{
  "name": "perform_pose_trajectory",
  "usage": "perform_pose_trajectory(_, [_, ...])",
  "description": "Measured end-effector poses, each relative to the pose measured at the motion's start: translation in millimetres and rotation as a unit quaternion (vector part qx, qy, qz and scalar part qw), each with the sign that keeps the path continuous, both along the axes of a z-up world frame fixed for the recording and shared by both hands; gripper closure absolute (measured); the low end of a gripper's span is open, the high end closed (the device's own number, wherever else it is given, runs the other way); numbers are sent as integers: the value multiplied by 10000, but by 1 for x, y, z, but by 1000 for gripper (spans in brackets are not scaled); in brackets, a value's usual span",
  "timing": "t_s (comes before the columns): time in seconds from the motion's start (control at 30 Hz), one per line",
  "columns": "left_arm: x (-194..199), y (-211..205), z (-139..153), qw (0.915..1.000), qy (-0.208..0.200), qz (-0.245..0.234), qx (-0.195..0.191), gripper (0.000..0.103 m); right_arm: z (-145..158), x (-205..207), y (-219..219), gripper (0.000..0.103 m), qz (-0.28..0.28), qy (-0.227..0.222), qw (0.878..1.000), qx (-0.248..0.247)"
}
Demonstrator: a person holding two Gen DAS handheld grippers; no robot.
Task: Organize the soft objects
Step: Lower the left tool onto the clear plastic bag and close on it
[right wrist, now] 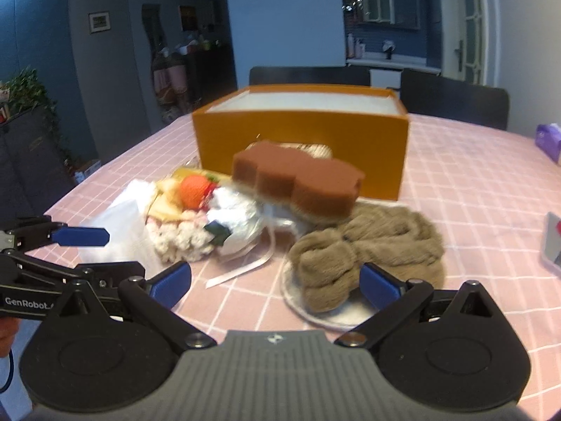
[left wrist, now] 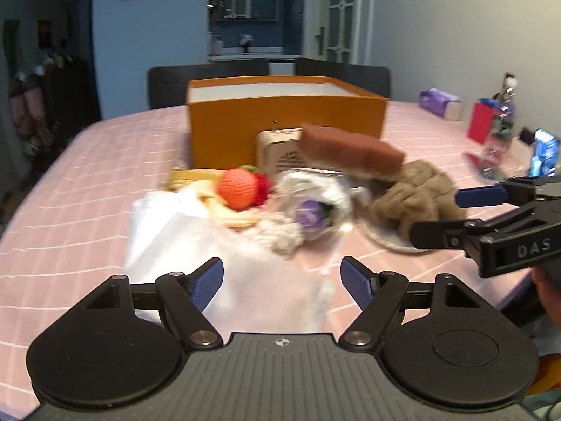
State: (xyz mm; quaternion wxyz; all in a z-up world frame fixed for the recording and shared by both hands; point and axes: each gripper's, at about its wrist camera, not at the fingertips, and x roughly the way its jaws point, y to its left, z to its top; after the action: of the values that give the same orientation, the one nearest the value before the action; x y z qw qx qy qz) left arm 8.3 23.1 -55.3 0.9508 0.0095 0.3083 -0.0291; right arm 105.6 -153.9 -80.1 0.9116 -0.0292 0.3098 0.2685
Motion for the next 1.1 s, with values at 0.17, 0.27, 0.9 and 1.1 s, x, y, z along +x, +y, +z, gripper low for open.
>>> perform_pose_trajectory(0.17, [-1, 12, 2, 9985, -64, 261, 482, 6, -2, 5, 14, 8, 232, -39, 9997, -46])
perform_pose_trajectory(0.27, [11, 26, -6, 9954, 142, 662, 676, 6, 0, 14, 21, 8, 198, -108, 9996, -165])
perform_pose_trajectory(0.9, [36, 27, -8, 9903, 449, 1013, 839, 95, -2, 26, 57, 19, 769, -31, 9964, -353])
perform_pose_trajectory(1.1, [38, 25, -1, 9904, 300, 1014, 885, 100, 4, 28, 53, 19, 794, -23, 9964, -284])
